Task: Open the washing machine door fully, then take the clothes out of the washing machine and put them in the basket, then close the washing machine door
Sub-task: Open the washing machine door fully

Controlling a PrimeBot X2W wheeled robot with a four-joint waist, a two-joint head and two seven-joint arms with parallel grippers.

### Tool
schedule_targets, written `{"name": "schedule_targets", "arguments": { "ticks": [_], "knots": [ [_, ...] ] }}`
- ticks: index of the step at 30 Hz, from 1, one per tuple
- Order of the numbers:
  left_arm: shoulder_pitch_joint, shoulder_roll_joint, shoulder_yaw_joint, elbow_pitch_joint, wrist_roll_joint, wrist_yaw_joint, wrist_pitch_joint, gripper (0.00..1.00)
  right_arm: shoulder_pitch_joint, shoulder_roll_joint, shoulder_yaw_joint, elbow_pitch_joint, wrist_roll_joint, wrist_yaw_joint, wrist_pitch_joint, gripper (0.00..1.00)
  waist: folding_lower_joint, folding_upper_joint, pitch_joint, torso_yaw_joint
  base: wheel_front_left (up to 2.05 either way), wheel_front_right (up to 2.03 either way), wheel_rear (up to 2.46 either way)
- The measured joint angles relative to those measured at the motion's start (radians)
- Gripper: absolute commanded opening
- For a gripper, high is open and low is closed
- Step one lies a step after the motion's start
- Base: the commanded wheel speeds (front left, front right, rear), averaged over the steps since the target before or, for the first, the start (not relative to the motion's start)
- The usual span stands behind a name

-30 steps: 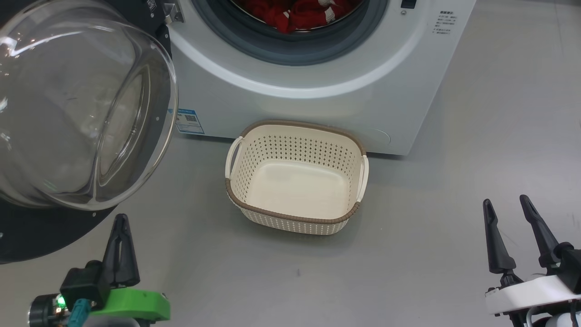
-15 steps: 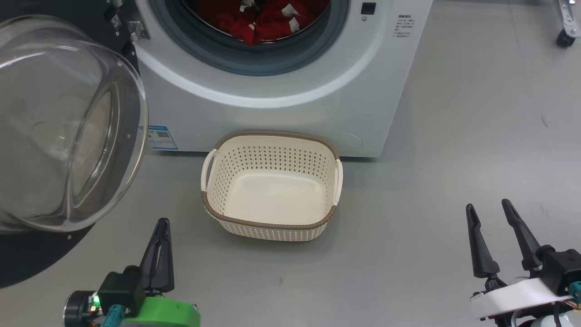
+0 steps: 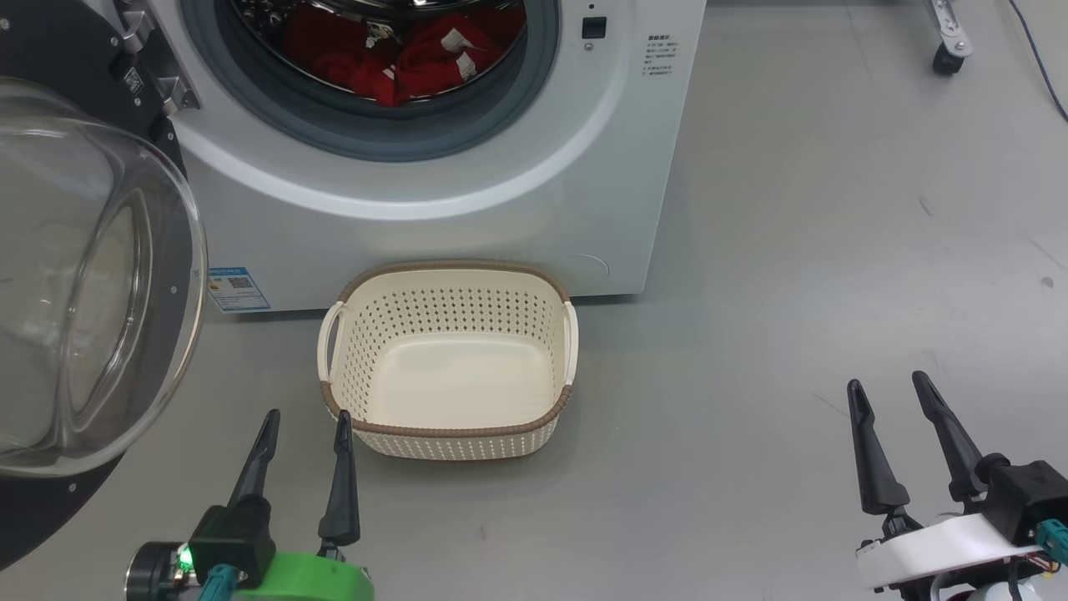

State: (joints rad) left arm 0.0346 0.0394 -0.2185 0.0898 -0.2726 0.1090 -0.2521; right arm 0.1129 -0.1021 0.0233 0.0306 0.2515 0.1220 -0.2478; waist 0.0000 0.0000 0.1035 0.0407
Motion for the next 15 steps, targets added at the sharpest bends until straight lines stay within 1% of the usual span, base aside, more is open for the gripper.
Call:
{"name": "schedule_targets", "arguments": {
  "ticks": [7,15],
  "knots": [
    [0.012,0.002,-0.007,0.015,0.000,0.001,0.000,1.00,0.004,0.006,-0.016,0.003,0.000,0.000,0.000,1.00,0.0000,0.0000,-0.014,-0.031,0.00,0.00,0.00],
    [0.012,0.002,-0.015,0.032,0.002,0.002,0.000,1.00,0.019,0.008,-0.021,0.003,0.000,0.000,0.000,1.00,0.0000,0.0000,-0.020,-0.034,0.00,0.00,0.00]
  ]
}}
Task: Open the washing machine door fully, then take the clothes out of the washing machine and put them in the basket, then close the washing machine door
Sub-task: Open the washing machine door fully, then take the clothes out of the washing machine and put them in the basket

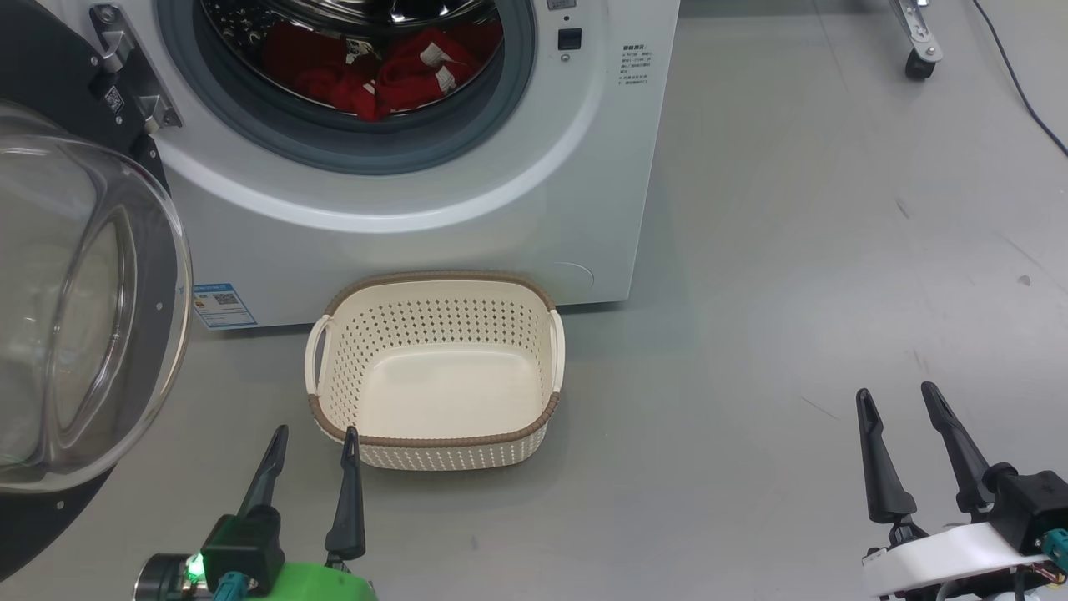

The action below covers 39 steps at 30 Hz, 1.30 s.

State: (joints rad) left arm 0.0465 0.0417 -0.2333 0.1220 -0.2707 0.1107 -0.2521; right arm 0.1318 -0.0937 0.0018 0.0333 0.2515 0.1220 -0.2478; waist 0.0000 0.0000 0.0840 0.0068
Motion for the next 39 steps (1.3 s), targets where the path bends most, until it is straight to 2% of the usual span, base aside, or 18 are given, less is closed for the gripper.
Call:
{"name": "schedule_targets", "arguments": {
  "ticks": [39],
  "knots": [
    [-0.004,0.001,-0.024,0.010,-0.002,0.008,0.000,1.00,0.002,0.014,-0.024,-0.005,-0.003,0.000,0.000,1.00,0.0000,0.0000,-0.010,0.018,0.11,-0.11,0.00]
  ]
}}
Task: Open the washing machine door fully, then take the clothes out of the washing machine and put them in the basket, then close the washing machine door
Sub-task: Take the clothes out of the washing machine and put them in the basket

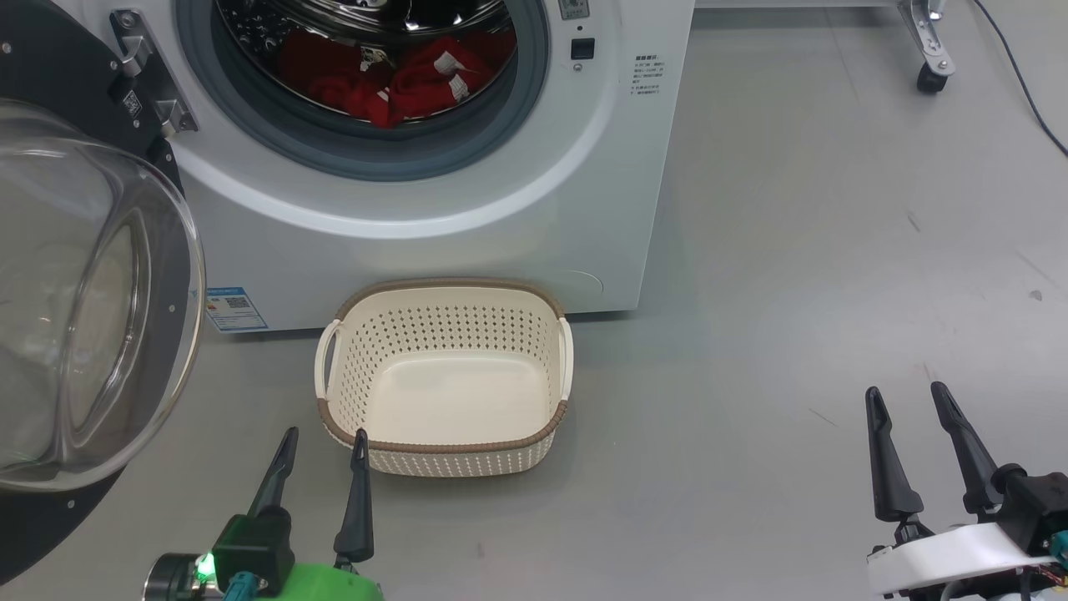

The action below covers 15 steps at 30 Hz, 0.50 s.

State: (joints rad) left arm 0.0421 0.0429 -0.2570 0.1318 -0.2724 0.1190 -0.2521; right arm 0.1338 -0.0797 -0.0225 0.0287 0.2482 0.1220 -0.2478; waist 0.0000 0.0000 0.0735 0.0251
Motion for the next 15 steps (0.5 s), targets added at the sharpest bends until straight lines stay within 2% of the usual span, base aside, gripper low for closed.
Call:
{"name": "schedule_targets", "arguments": {
  "ticks": [15],
  "knots": [
    [0.000,0.000,0.005,0.011,0.000,0.000,0.000,1.00,0.005,0.003,0.000,0.000,-0.003,0.000,0.000,1.00,0.0000,0.0000,-0.010,0.013,0.91,-0.91,0.00]
  ]
}}
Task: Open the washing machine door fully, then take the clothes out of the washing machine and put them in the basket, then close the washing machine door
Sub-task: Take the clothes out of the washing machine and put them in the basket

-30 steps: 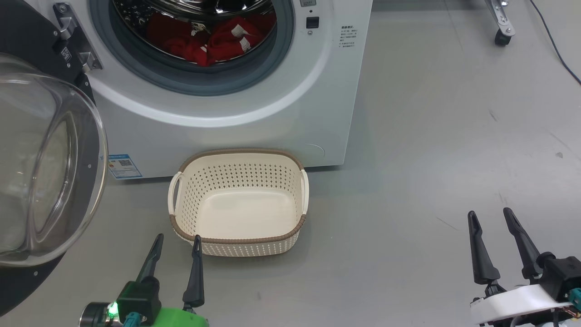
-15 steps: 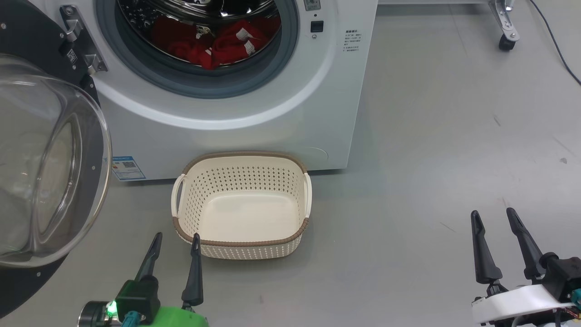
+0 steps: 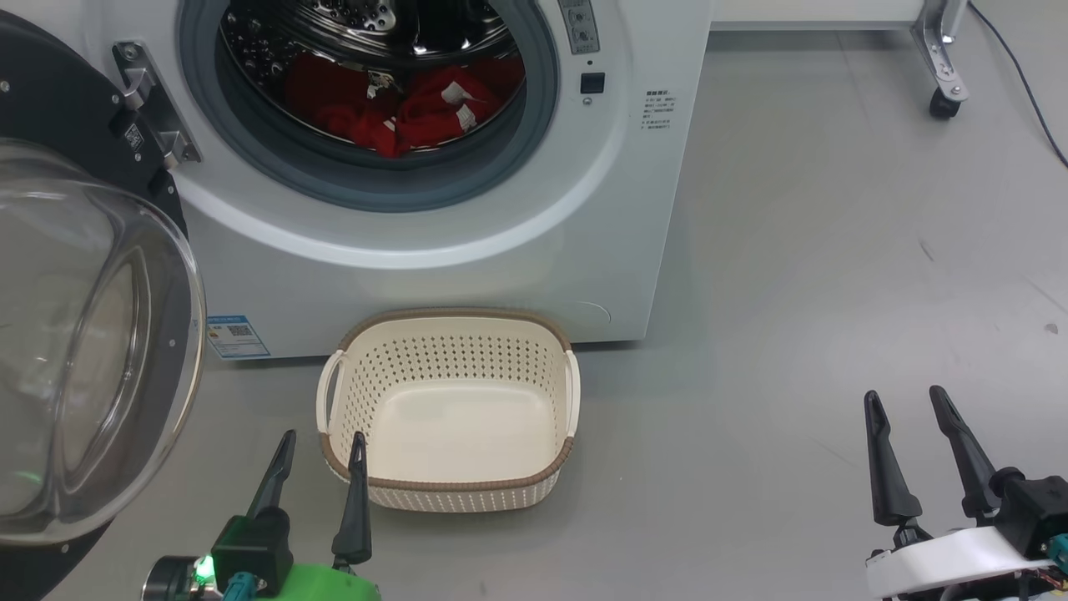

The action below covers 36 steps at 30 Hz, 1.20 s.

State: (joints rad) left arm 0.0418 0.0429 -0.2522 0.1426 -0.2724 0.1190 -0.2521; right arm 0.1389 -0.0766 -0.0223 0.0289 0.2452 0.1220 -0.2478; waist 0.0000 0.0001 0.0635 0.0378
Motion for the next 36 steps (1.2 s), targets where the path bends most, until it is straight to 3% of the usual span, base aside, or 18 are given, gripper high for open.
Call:
{"name": "schedule_targets", "arguments": {
  "ticks": [19,36],
  "knots": [
    [0.000,0.000,-0.010,0.007,0.000,0.000,0.000,1.00,0.013,0.004,0.007,0.002,-0.002,0.000,0.000,1.00,0.0000,0.0000,-0.015,0.013,1.13,-1.13,0.00],
    [0.000,0.000,-0.010,0.007,-0.002,0.000,0.000,1.00,0.013,0.007,0.008,0.002,-0.002,0.000,0.000,1.00,0.0000,0.0000,-0.017,0.015,0.46,-0.46,0.00]
  ]
}}
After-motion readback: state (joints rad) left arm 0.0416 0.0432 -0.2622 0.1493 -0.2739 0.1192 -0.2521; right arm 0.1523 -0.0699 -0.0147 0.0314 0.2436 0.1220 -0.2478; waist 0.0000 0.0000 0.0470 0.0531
